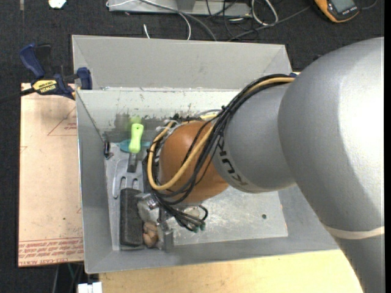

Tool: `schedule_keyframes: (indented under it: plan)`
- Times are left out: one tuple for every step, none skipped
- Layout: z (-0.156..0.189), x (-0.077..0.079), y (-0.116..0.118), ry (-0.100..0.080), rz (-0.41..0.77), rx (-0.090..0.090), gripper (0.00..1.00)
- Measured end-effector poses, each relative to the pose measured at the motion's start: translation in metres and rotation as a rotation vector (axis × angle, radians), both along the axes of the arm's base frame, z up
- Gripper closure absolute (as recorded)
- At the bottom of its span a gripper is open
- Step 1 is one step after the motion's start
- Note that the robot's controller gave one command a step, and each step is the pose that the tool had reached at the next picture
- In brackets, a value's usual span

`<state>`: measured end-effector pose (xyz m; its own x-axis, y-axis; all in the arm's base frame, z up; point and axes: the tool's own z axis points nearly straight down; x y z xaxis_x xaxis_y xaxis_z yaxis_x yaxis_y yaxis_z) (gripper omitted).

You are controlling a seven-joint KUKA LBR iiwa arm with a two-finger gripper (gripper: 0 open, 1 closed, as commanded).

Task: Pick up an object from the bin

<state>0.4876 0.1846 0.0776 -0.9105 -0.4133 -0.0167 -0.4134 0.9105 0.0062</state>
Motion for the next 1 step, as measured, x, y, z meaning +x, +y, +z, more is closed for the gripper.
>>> schedule_keyframes:
  plan:
    - [0.0000, 0.0000, 0.0000, 0.000, 0.000, 0.000, 1.00]
